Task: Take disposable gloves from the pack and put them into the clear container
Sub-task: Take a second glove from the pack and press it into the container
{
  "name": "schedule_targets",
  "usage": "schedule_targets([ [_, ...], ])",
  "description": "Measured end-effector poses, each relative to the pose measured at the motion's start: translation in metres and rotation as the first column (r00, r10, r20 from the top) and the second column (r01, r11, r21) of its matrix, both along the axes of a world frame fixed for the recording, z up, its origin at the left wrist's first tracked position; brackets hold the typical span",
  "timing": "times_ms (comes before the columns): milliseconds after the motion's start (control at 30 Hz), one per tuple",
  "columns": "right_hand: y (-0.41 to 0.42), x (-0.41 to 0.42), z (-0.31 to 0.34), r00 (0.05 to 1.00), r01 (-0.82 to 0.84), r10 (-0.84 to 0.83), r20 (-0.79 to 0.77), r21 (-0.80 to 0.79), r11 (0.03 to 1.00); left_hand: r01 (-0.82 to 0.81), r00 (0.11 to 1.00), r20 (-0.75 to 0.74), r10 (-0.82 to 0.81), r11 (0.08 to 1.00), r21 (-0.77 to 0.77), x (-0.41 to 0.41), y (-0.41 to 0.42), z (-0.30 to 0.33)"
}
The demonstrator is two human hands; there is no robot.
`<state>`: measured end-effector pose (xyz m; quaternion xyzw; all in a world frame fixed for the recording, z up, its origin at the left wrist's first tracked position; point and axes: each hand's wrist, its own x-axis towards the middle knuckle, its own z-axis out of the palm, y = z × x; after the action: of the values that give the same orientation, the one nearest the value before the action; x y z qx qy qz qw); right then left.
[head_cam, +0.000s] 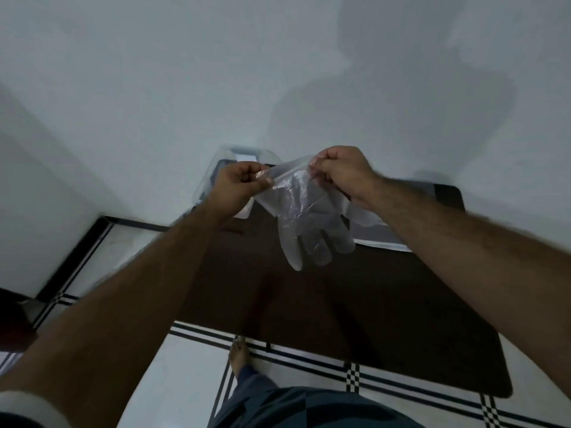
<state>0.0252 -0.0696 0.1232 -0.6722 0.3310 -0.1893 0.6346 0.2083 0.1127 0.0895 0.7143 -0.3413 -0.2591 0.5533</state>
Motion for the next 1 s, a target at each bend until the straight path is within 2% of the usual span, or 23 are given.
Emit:
schedule_targets([
  [100,0.0,0.051,0.007,1.0,-0.009,0.009,-0.028,-0.025,1.0,0.007,1.0,0.015,-0.008,0.999,0.034,0.058,-0.001,0.005],
  [200,-0.004,0.104,0.006,0.989,-0.046,0.033,-0.144,-0.092,0.995,0.032,0.999,0.008,-0.032,0.995,0.099,0.117,-0.005,0.005],
  [300,-0.009,0.154,-0.002,0.979,-0.058,0.048,-0.199,-0.047,0.997,0.034,0.999,-0.005,-0.034,0.988,0.15,0.171,-0.013,0.006],
  [433,-0.016,0.215,-0.015,0.965,-0.045,0.033,-0.262,-0.04,0.998,0.118,0.991,0.027,-0.128,0.964,0.238,0.244,-0.033,0.004],
  [733,-0.048,0.314,-0.043,0.952,0.037,-0.05,-0.301,-0.05,0.998,0.175,0.96,0.147,-0.24,0.918,0.356,0.347,-0.08,-0.001],
  [867,-0.07,0.334,-0.042,0.959,0.025,-0.05,-0.279,-0.094,0.995,0.132,0.94,0.253,-0.229,0.928,0.349,0.366,-0.099,-0.001],
  [1000,-0.083,0.344,-0.027,0.982,0.045,-0.068,-0.175,-0.135,0.99,0.051,0.94,0.318,-0.121,0.974,0.22,0.372,-0.11,0.006],
])
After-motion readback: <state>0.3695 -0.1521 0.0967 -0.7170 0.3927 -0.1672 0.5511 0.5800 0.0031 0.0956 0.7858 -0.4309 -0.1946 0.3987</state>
